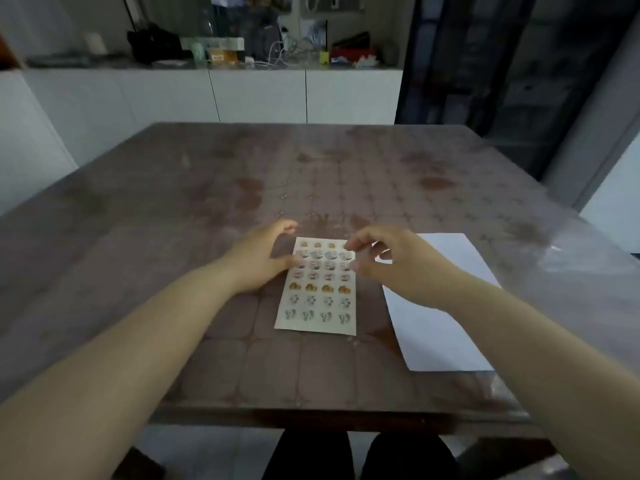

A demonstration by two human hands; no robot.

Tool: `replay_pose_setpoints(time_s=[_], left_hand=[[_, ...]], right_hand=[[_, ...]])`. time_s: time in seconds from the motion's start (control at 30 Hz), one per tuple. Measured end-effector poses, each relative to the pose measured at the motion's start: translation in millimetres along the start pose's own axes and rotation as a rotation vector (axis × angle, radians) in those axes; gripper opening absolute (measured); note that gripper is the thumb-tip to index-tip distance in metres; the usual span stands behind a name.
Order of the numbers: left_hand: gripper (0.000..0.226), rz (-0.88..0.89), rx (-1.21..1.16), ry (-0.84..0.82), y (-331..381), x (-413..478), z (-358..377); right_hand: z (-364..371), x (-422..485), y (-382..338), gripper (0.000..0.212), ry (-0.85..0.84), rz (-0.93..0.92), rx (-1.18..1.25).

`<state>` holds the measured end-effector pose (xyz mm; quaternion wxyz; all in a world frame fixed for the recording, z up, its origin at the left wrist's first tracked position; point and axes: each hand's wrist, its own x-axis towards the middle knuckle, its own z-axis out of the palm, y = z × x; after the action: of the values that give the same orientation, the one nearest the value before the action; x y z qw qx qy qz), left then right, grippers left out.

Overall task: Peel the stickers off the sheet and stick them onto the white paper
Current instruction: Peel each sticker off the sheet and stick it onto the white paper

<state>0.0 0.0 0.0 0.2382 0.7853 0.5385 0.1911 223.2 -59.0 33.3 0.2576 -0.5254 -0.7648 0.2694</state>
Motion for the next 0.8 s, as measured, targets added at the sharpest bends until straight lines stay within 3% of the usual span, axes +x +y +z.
replay_pose_setpoints(time_s=[0.17, 0.37, 0.57, 0.8], left_hand=[[0.071, 0.056, 0.127, -0.040, -3.1, 11.7, -7.8], [0.066, 0.137, 0.206, -0.260, -5.8, 50.7, -19.8], [0.051, 0.256, 0.238, -0.375, -9.7, 84.0, -20.6], [0.023, 0.362, 0.155, -0.442, -15.3, 90.5, -17.6]], right_hand=[[15.5, 33.9, 2.0, 0.031, -0.020, 0.023, -0.196], [21.5, 80.9, 6.3, 0.070, -0.128, 0.114, -0.464], [11.4, 95.9, 15.8, 0.043, -0.203, 0.087, -0.381], [11.4, 91.2, 24.3, 0.027, -0.127, 0.093, -0.131]])
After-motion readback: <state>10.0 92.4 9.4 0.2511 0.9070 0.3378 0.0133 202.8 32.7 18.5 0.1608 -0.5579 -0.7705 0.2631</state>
